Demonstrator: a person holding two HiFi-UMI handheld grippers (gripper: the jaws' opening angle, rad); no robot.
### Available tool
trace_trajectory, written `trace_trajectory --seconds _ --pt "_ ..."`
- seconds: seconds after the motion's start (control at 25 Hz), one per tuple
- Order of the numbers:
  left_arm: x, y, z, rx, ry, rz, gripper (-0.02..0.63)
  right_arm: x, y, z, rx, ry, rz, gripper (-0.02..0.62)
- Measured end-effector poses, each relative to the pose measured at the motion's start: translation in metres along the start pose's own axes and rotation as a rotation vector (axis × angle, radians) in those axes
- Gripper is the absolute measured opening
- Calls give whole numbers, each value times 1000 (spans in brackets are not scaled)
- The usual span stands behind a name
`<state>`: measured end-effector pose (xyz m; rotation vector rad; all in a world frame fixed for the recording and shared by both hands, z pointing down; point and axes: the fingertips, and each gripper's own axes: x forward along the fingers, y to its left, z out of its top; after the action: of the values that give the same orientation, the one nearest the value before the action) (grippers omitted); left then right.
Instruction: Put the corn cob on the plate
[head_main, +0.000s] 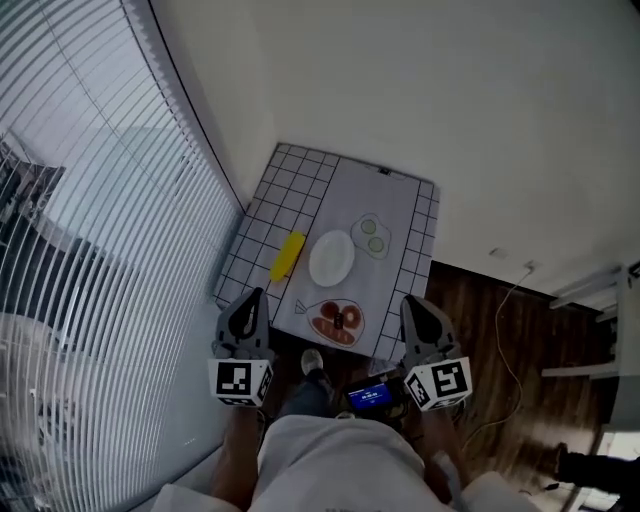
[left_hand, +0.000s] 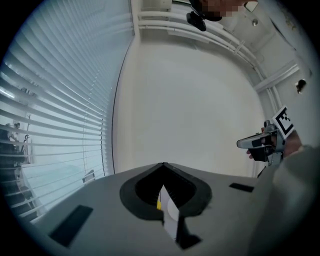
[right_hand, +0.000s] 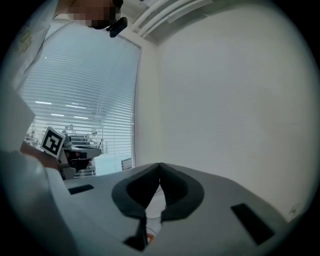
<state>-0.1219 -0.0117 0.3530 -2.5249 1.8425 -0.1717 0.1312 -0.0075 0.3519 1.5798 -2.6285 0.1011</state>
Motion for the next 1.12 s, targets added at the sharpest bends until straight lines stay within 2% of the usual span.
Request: trace_trajectory --seconds 0.2,0.44,0.56,0.8,1.12 --pt "32 17 -10 13 39 -20 8 42 7 -12 -10 53 42 6" --pt "66 38 -29 36 78 -57 8 85 16 -19 -67 112 60 6" --pt "80 46 -40 21 91 -64 8 101 16 -24 -87 126 57 6" --pt "96 47 -53 -1 118 -90 9 119 15 -33 -107 151 60 6" --pt "115 46 -69 27 167 -95 9 144 16 -34 -119 175 138 6"
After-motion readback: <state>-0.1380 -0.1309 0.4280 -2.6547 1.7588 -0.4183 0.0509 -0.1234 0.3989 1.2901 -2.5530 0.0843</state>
